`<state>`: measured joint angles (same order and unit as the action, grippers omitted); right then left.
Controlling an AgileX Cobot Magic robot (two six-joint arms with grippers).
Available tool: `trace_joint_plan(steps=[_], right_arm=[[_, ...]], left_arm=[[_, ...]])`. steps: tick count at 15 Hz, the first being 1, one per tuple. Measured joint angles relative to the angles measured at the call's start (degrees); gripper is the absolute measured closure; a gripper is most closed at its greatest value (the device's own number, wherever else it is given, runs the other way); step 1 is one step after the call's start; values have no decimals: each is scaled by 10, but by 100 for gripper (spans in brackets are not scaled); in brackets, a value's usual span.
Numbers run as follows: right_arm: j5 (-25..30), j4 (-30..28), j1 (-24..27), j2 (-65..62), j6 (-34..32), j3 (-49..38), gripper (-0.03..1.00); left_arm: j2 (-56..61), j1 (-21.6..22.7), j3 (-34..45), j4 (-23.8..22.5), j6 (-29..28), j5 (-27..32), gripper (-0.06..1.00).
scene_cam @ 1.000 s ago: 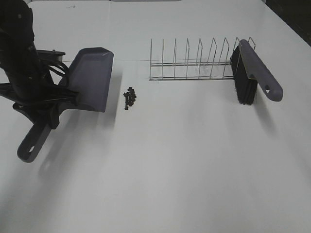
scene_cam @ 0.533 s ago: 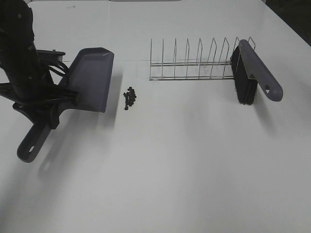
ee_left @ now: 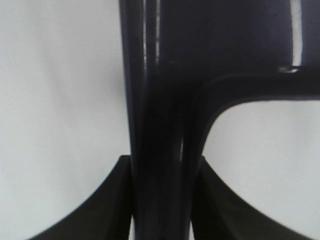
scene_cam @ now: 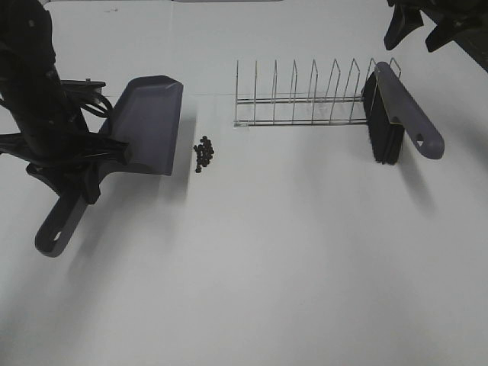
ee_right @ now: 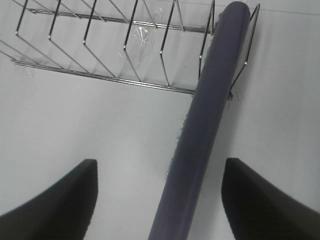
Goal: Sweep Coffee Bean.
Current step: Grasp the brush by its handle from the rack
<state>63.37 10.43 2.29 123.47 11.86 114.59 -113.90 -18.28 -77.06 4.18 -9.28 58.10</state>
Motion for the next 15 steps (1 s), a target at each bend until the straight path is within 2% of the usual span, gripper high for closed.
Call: trace_joint_plan(steps=[4, 9, 11, 12, 15], right_arm=[[17, -11, 0, 92, -7, 75, 39], [8, -45, 0, 147, -9, 81, 41], [-18, -52, 0, 162, -9, 81, 48], [-19, -54, 0, 162, -9, 81, 56], [-22, -65, 2, 162, -13, 82, 68]], left_arm=[[0, -1, 0, 0, 0, 0, 68], [0, -1, 0, 0, 1, 0, 68], [0, -1, 0, 0, 1, 1, 68], [0, -1, 0, 0, 1, 1, 68], [0, -1, 0, 0, 1, 1, 68]])
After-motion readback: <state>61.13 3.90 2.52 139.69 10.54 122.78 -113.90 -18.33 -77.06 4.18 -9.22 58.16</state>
